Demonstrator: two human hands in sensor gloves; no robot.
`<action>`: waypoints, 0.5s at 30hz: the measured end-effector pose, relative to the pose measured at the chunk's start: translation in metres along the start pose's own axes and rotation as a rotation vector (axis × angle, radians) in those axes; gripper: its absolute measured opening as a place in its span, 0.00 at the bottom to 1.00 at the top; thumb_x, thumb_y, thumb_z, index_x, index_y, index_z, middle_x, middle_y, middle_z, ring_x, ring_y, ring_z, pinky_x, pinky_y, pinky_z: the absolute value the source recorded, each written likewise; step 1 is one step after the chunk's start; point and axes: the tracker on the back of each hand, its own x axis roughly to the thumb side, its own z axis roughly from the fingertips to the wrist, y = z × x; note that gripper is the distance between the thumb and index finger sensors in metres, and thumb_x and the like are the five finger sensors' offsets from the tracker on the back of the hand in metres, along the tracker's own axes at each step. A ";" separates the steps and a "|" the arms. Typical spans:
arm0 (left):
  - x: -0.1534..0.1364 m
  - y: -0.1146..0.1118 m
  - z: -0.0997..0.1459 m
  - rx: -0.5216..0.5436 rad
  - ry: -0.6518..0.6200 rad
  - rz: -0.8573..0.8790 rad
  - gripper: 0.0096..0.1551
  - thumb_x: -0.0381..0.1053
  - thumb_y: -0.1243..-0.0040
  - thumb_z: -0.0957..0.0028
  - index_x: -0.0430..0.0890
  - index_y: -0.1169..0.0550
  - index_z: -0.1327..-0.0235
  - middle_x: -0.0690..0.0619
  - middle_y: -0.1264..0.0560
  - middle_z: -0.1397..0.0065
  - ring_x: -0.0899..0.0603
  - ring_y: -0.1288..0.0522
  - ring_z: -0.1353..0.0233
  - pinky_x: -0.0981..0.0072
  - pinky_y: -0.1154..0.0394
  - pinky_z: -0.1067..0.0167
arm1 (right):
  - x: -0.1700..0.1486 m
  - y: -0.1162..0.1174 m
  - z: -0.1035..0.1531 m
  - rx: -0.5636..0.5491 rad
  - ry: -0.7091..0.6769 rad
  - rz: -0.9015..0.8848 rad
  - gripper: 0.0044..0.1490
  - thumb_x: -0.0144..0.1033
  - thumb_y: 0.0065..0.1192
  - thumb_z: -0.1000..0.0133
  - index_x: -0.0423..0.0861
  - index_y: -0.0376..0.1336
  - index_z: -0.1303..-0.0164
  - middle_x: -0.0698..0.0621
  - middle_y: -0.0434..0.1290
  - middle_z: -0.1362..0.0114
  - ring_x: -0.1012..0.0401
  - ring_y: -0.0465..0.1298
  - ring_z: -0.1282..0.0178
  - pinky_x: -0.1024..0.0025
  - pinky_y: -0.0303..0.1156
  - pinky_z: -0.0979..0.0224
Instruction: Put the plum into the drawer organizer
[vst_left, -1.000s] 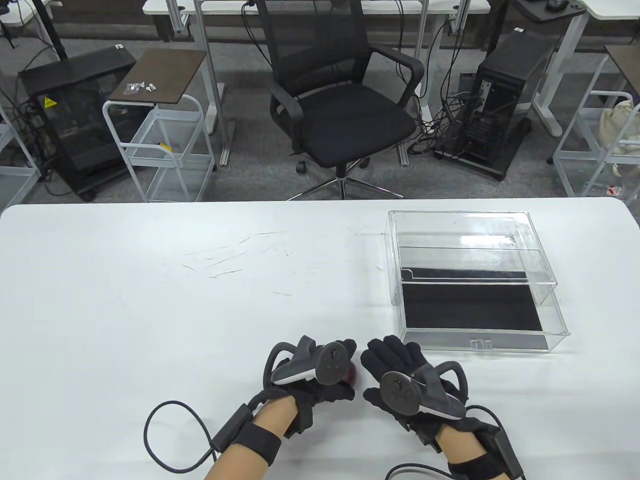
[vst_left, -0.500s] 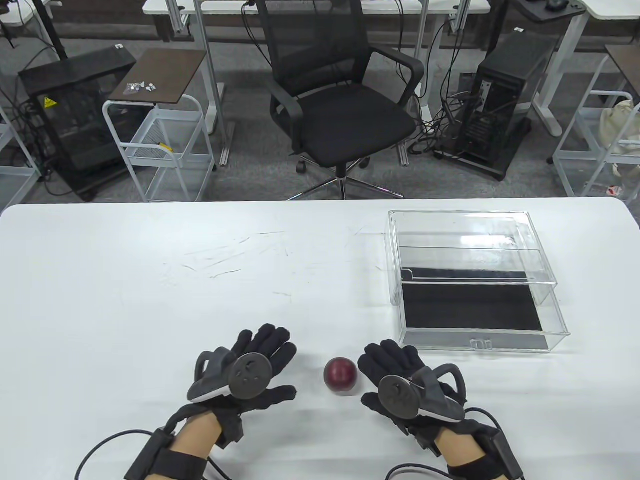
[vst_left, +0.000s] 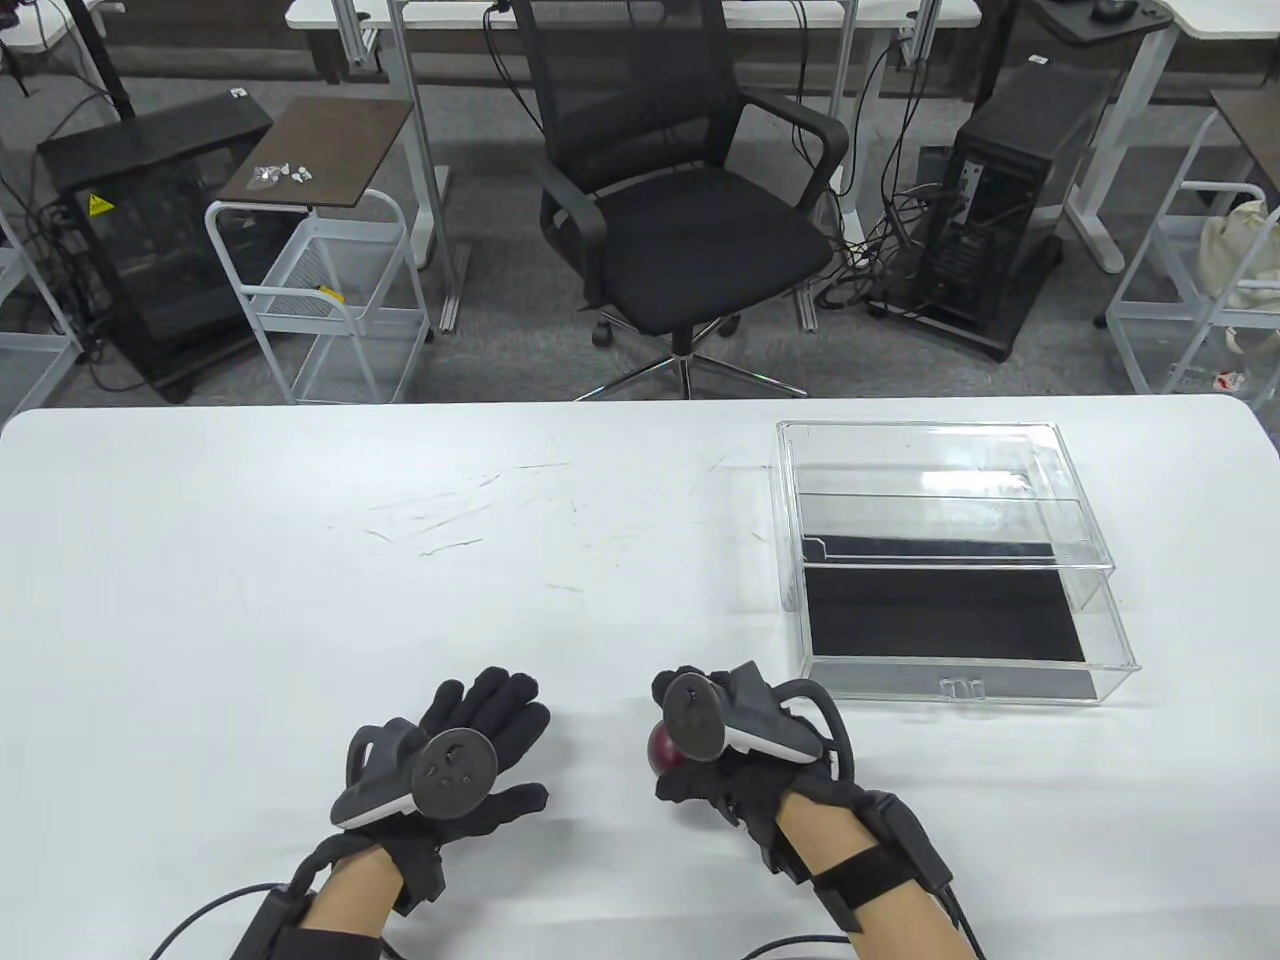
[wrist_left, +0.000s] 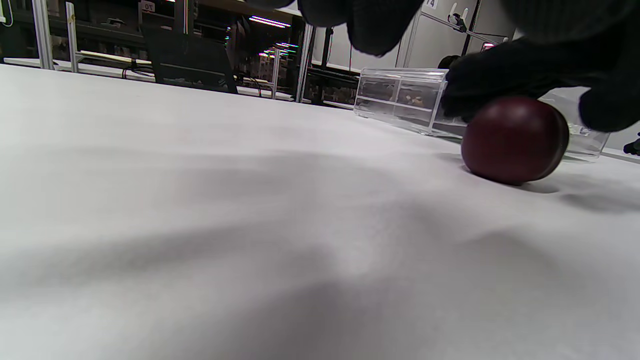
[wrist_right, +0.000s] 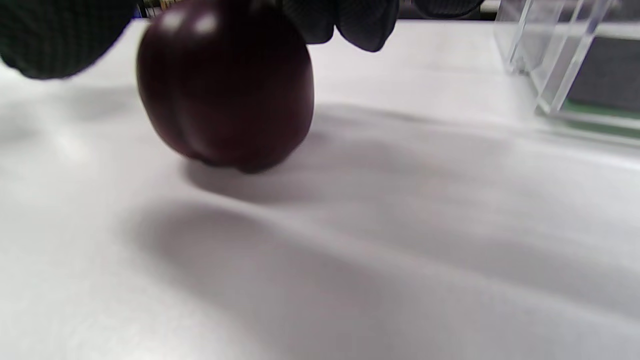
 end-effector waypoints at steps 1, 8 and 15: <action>0.000 0.000 0.000 -0.001 -0.001 -0.005 0.47 0.71 0.44 0.56 0.52 0.33 0.23 0.54 0.44 0.10 0.41 0.48 0.12 0.40 0.53 0.18 | 0.000 0.003 -0.003 0.008 0.006 0.006 0.59 0.64 0.64 0.59 0.57 0.44 0.21 0.53 0.60 0.15 0.50 0.63 0.17 0.46 0.56 0.20; 0.000 -0.001 0.000 0.004 -0.002 -0.004 0.47 0.71 0.45 0.56 0.52 0.33 0.23 0.54 0.44 0.10 0.41 0.48 0.12 0.40 0.52 0.18 | -0.022 -0.023 0.014 -0.211 0.024 -0.077 0.57 0.63 0.66 0.61 0.50 0.49 0.24 0.52 0.68 0.22 0.52 0.72 0.27 0.52 0.65 0.24; 0.000 0.000 0.001 0.000 0.014 -0.015 0.47 0.71 0.45 0.56 0.52 0.33 0.23 0.54 0.44 0.10 0.41 0.47 0.12 0.41 0.52 0.18 | -0.139 -0.092 0.061 -0.418 0.586 -0.179 0.58 0.57 0.70 0.57 0.44 0.49 0.23 0.44 0.66 0.22 0.45 0.70 0.27 0.45 0.62 0.25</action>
